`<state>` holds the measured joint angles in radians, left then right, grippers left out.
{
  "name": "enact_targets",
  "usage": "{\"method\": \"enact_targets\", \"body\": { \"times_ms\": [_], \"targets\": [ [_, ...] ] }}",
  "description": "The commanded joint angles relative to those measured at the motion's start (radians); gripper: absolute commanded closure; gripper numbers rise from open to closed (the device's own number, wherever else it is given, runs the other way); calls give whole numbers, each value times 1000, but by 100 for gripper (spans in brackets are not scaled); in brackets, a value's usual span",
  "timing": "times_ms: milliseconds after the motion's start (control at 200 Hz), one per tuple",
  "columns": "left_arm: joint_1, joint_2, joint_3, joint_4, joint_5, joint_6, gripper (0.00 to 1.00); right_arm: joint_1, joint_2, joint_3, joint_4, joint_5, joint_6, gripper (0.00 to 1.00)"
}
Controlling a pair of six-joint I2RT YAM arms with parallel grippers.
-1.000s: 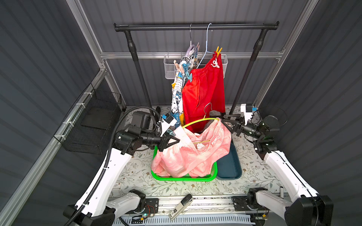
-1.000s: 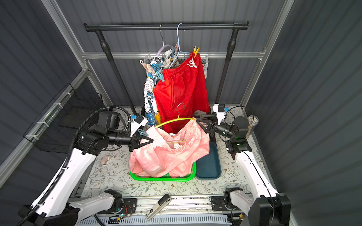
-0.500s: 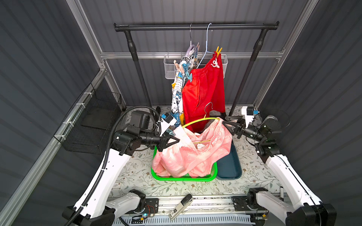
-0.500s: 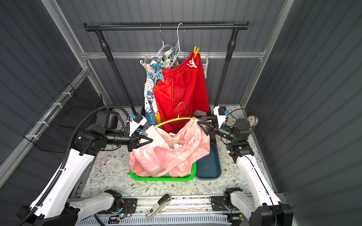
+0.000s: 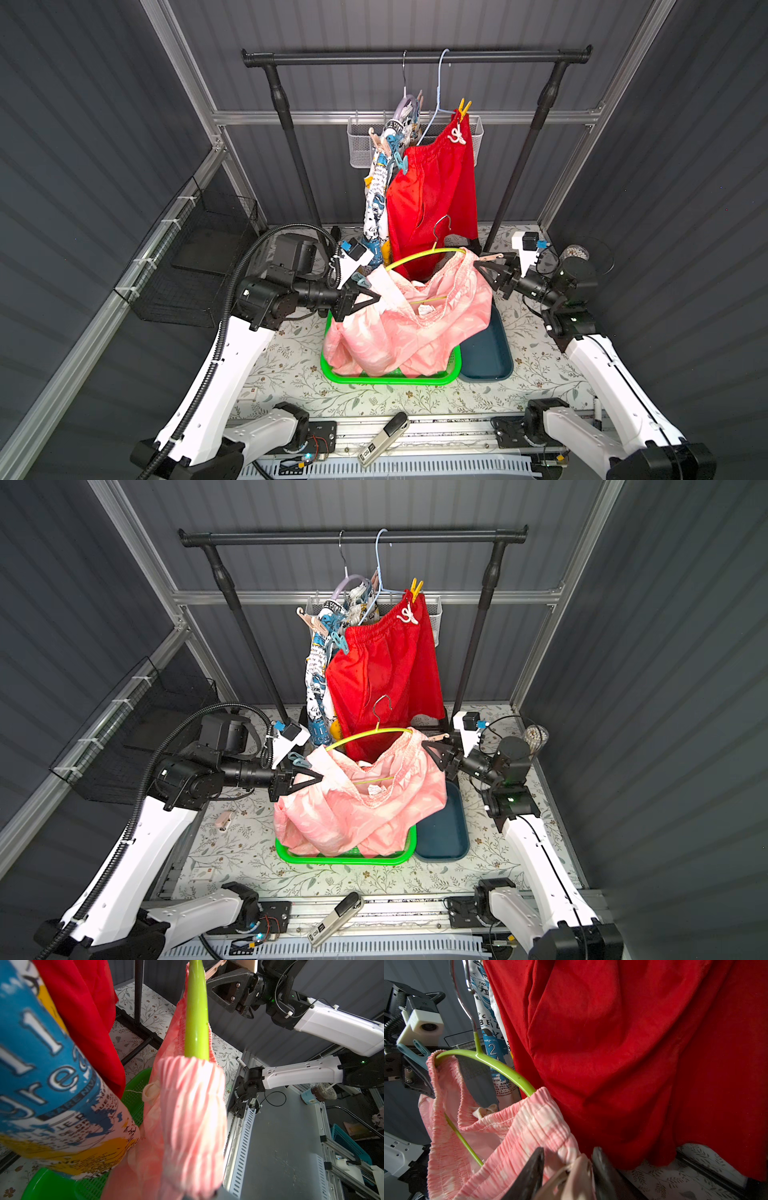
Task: Remove the clothespins securing shorts to the hanger
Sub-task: Remove the clothespin from the hanger.
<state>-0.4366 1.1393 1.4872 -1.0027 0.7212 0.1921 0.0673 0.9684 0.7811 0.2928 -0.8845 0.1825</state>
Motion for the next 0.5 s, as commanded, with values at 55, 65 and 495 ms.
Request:
{"method": "enact_targets", "body": {
  "times_ms": [55, 65, 495],
  "targets": [
    [12, 3, 28, 19, 34, 24, 100, -15, -20, -13, 40, 19, 11, 61],
    [12, 3, 28, 18, 33, 24, 100, -16, -20, -15, 43, 19, 13, 61],
    [19, 20, 31, 22, 49, 27, 100, -32, -13, -22, 62, 4, 25, 79]
  ]
}}
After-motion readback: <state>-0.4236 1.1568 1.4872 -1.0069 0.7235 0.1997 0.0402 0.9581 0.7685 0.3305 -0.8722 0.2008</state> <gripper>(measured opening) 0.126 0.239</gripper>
